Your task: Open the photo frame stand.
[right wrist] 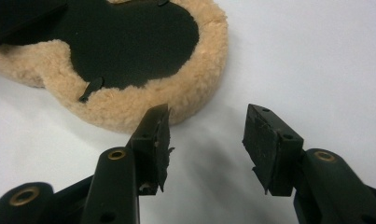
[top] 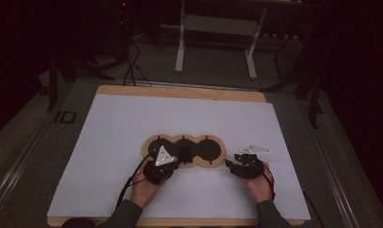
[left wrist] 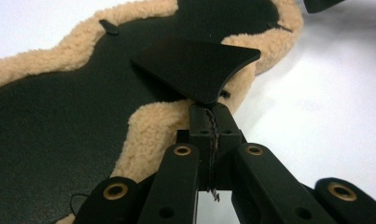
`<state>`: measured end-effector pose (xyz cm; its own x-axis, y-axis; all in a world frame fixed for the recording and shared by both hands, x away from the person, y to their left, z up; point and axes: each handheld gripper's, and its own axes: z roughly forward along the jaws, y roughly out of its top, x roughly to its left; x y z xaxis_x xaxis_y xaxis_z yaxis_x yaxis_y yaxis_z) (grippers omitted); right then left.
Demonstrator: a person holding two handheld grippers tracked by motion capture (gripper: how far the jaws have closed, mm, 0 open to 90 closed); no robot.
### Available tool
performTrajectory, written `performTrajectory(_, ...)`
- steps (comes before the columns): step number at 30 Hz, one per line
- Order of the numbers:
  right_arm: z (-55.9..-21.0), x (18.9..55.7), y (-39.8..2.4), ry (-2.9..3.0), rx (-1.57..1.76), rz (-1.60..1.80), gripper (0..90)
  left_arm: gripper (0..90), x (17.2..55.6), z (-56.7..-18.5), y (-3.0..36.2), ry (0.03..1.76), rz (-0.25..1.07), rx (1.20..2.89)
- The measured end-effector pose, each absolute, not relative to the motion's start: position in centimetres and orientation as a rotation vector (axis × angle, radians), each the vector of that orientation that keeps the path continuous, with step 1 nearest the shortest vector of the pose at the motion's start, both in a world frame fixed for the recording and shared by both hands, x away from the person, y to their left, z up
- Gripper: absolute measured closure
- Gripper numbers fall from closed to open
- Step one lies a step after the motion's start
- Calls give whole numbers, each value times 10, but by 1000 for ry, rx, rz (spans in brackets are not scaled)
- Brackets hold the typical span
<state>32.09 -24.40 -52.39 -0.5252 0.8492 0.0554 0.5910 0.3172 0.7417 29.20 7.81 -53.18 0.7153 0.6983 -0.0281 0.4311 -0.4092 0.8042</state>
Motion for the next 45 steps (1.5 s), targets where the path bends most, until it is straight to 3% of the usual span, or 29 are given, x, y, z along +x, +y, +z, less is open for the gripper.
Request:
performTrajectory(16,-523,320,-247,2237,1290,1050,503,895,300,-513,78,872,414,2022)
performTrajectory(30,-524,320,-247,2238,1296,1049,504,832,297,-513,79,857,415,2033)
performTrajectory(45,-524,320,-248,2242,1298,1044,508,630,288,-504,83,809,387,2066)
